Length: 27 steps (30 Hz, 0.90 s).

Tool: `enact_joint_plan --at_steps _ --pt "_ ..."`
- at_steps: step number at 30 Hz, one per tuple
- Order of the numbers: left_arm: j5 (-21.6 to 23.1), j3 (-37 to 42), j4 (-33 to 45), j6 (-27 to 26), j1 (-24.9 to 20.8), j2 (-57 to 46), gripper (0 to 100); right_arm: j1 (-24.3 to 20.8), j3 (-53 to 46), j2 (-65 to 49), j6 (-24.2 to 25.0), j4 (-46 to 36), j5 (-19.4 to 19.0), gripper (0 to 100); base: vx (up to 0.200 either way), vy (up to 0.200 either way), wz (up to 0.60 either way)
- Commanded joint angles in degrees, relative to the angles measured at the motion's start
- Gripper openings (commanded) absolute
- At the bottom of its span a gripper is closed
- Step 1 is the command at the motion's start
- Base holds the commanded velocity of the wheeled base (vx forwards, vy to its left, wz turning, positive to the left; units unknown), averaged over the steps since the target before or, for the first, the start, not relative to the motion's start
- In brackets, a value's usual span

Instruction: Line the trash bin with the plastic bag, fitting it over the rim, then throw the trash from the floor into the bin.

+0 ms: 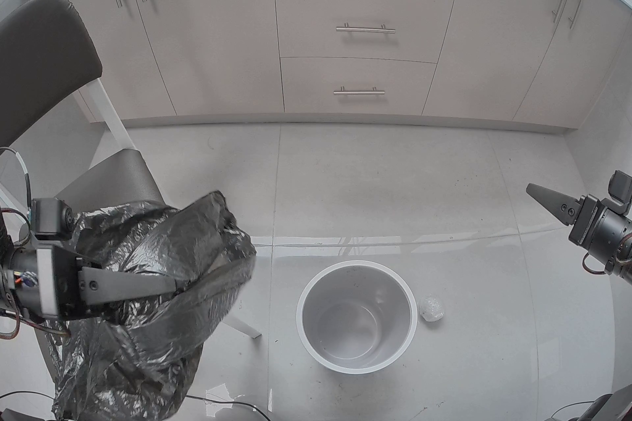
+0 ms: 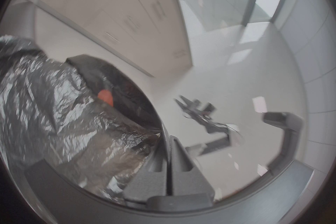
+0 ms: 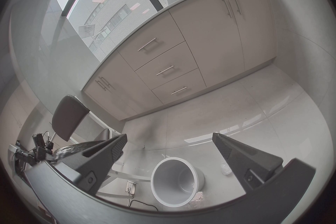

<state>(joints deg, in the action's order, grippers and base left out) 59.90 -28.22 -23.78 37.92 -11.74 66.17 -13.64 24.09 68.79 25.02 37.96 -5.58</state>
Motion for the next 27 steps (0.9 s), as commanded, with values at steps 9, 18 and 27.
enact_joint_plan --at_steps 9,18,27 --pt "30.1 3.9 -23.7 9.3 -7.6 -0.2 0 -14.2 3.8 21.8 -0.8 15.6 0.4 100 0.000 0.000 0.00" --pt "30.1 7.5 -26.2 9.4 -10.9 -4.6 0 -28.1 3.9 25.4 -5.3 15.5 2.9 100 0.000 0.000 0.00" --pt "30.1 7.5 -26.3 9.3 -11.5 -4.5 0 -34.9 4.2 30.5 -6.9 15.7 3.3 100 0.000 0.000 0.00"
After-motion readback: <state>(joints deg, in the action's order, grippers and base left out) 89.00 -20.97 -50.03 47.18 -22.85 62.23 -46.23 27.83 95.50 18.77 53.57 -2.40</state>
